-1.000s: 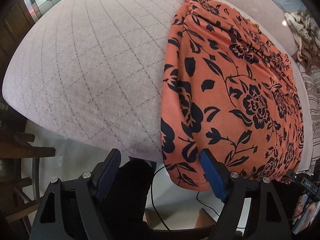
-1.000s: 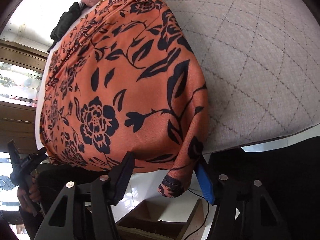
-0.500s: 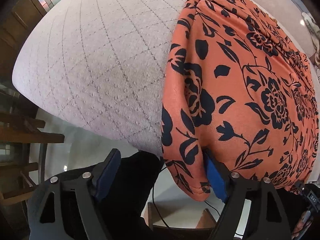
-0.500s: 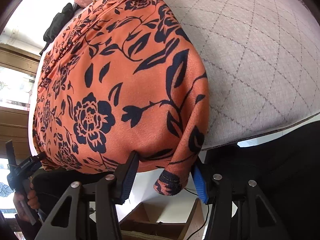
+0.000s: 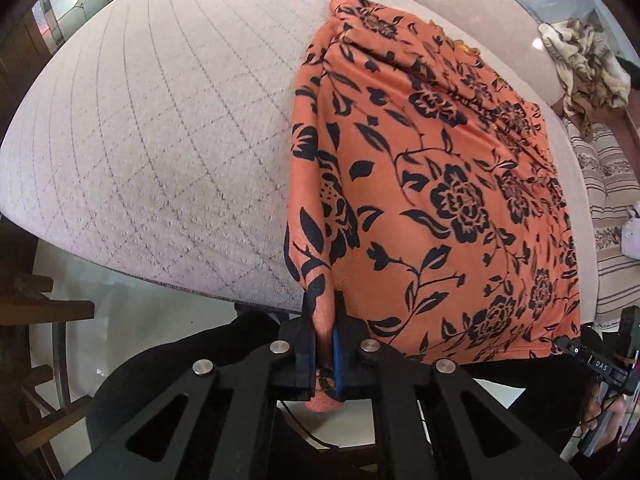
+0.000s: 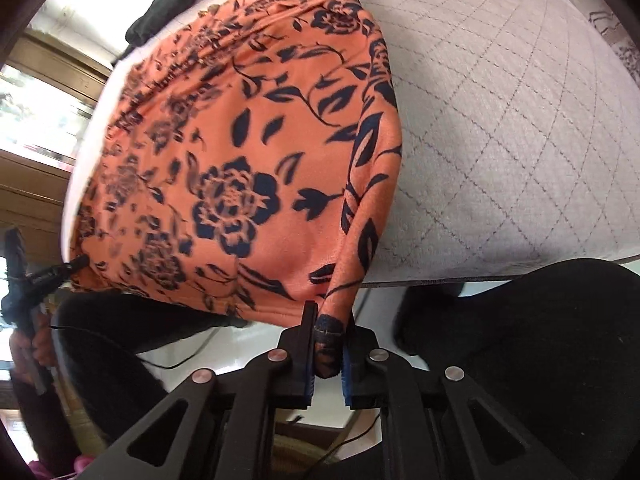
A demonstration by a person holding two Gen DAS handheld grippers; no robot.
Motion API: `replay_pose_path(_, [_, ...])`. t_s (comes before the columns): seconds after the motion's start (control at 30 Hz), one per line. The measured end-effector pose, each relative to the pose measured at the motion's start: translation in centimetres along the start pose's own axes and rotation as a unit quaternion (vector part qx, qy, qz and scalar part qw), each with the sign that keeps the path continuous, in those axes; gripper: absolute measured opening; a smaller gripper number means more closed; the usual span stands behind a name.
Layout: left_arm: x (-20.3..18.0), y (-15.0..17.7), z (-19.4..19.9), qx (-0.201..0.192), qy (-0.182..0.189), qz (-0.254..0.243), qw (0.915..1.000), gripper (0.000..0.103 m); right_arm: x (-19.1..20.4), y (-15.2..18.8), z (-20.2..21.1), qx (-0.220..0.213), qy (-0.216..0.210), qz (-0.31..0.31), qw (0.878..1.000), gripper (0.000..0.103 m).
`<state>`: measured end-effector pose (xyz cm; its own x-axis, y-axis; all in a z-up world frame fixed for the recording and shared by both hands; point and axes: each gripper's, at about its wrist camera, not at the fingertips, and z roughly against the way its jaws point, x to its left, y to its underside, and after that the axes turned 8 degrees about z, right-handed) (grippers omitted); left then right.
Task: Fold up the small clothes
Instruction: 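Fold the held hem over onto the collar end with both grippers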
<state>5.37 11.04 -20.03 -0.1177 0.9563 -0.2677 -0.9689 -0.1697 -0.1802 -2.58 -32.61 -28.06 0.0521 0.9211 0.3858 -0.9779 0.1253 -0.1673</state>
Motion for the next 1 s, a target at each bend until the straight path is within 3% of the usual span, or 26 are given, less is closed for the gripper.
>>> replay_pose_path(0.13, [-0.3,-1.6,3.5,-0.025,0.031,-0.015,0.9991,0.006,0.4,-1.3,2.8,-0.037,-0.065,-0.009,0.997,0.01])
replay_pose_path(0.3, [-0.3,-5.1,7.1,-0.053,0.087,-0.016,0.9947,0.006,-0.6,-4.3,6.3,-0.107,-0.137,-0.035,0.984,0.01])
replay_pose_path(0.43, [-1.8,-10.1,8.4,-0.073,0.112,-0.016,0.991,0.006,-1.2,-8.0,7.7,-0.153,-0.149,-0.044,0.976,0.009])
replay_pose_path(0.57, [-3.5,-16.6,8.4,-0.089,0.123,-0.008,0.9884,0.006,-2.3,-14.3,9.5,-0.198,-0.147,-0.057,0.967,0.009])
replay_pose_path(0.73, [-5.7,-26.8,4.3,-0.093,0.116,0.019,0.9887,0.006,-5.4,-24.4,9.3,-0.257,-0.143,-0.099,0.95,0.009])
replay_pose_path(0.83, [-6.5,-31.9,-0.4,-0.105,0.097,0.046,0.9887,0.006,-7.7,-30.6,6.6,-0.281,-0.146,-0.137,0.939,0.01])
replay_pose_path(0.97, [-5.7,-34.7,-7.6,-0.104,0.098,0.099,0.9848,0.009,-11.1,-34.8,-0.2,-0.266,-0.123,-0.208,0.933,0.016])
replay_pose_path(1.0, [-5.4,-34.7,-8.7,-0.111,0.09,0.111,0.9835,0.009,-12.3,-34.5,-1.8,-0.258,-0.132,-0.225,0.93,0.027])
